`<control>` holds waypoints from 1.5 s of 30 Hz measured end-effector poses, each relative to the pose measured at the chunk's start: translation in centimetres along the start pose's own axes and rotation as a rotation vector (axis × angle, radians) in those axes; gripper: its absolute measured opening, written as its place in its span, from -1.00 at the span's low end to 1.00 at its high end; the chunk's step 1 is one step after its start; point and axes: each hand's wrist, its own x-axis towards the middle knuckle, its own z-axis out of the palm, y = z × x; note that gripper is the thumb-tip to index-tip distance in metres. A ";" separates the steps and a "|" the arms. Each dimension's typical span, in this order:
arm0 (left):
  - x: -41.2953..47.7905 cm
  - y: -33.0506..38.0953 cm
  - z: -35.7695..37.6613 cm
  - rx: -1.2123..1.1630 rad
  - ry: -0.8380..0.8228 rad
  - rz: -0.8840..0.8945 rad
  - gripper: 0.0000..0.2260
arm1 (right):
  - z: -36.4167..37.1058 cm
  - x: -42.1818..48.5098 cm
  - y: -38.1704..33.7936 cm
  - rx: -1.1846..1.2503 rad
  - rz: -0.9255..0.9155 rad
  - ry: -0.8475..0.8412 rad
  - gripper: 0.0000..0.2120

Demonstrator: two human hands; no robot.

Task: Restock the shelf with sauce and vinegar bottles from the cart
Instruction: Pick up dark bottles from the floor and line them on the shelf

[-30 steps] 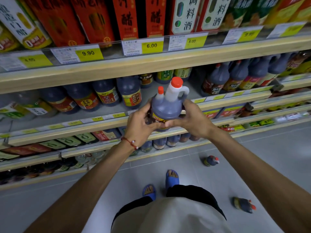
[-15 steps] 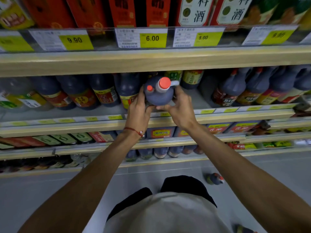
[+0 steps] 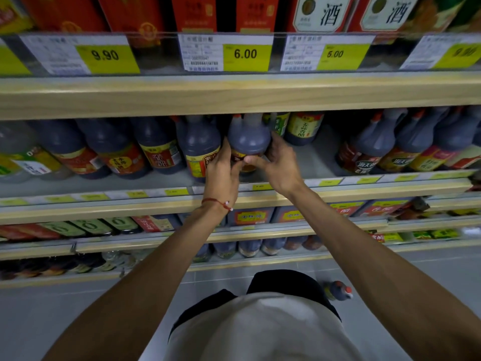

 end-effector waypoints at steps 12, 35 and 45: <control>-1.9 0.9 -1.5 -0.103 -0.003 -0.069 -0.43 | 1.1 -2.5 -1.2 -0.156 0.091 0.071 -0.47; -1.2 -5.2 -8.0 -0.362 0.003 -0.307 -0.55 | 10.0 -3.9 -2.6 -0.233 0.082 0.112 -0.49; -0.9 -5.6 -8.2 -0.244 0.177 -0.311 -0.70 | 11.9 -3.0 -2.2 -0.201 0.063 0.285 -0.60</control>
